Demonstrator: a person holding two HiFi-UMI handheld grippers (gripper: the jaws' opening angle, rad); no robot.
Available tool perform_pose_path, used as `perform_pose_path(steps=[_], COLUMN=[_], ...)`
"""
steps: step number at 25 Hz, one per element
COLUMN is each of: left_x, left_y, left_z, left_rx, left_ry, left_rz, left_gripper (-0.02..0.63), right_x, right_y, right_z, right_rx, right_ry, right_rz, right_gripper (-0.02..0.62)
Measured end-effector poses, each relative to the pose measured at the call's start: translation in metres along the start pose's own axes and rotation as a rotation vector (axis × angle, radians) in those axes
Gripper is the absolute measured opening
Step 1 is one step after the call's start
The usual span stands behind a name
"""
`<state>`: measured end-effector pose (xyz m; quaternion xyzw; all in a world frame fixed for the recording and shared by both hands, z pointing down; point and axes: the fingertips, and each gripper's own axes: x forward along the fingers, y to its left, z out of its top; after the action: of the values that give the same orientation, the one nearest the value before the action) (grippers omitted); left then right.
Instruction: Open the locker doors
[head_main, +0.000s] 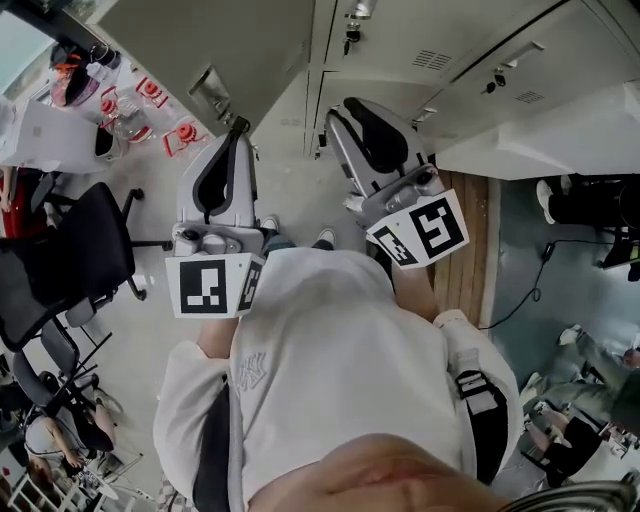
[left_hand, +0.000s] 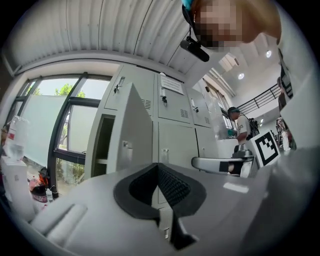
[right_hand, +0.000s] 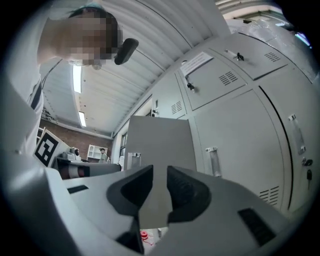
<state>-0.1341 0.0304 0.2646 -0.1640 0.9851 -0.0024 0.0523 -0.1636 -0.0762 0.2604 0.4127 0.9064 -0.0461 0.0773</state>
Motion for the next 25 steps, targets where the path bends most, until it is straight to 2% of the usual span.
perform_pose_path(steps=[4,9,18,25], left_x=[0.025,0.058,0.103,0.115], left_y=[-0.037,-0.054,-0.055,-0.044], left_z=[-0.004,-0.011,-0.028,-0.035], left_rx=[-0.018,-0.018,-0.040,-0.057], left_ry=[0.007,0.023,0.069,0.086], left_rz=[-0.059,-0.110,-0.166,-0.170], left_gripper=[-0.004,-0.003,-0.002,-0.002], right_x=[-0.003,0.020,0.092,0.115], right_y=[-0.029,-0.064,-0.136,-0.153], right_z=[0.010,0.017,-0.018,-0.031], right_rx=[-0.036,-0.091,-0.075,-0.078], right_ry=[-0.011,-0.022,0.062,0.086], right_rz=[-0.039,-0.093,-0.177,-0.207], right_gripper=[0.069,0.066,0.071,0.074])
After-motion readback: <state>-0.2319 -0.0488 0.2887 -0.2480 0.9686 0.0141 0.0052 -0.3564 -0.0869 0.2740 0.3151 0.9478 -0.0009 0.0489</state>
